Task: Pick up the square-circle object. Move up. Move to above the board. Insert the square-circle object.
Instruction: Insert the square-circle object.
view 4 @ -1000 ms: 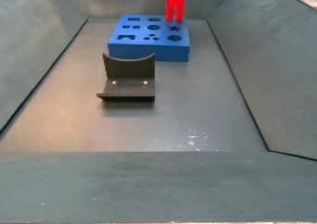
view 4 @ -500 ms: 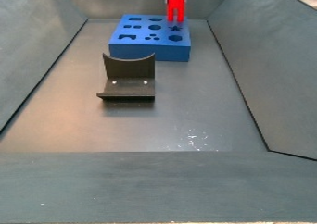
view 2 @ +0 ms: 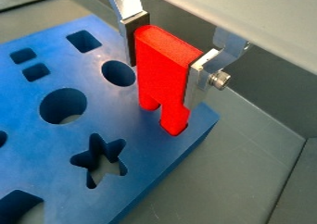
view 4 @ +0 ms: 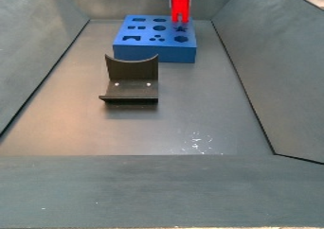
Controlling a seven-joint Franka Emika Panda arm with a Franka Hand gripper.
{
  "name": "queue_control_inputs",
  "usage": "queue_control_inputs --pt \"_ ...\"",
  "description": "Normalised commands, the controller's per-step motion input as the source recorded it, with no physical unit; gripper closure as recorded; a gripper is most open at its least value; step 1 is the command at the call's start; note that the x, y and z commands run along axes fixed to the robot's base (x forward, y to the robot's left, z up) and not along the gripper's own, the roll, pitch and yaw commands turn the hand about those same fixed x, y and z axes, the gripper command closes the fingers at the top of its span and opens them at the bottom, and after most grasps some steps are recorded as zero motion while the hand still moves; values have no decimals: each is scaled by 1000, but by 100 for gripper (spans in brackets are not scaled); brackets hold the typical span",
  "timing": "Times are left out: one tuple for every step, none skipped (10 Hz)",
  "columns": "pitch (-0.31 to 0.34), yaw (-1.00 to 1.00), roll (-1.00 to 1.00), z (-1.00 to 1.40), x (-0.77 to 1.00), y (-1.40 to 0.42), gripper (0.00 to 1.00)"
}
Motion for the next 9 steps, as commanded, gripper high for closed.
queue_control_inputs --pt "-123 0 204 -831 0 -194 100" --pt "-117 0 111 -946 91 -103 100" --pt "-104 0 60 -1000 143 -66 100" --pt "-107 0 46 -1000 151 -63 100" --pt "-109 0 40 -1000 163 -46 100" --pt "-107 0 33 -1000 191 -34 100" --pt "-104 0 30 -1000 183 -34 100" --pt "-94 0 29 -1000 166 -34 100" --pt "-73 0 33 -1000 123 0 100"
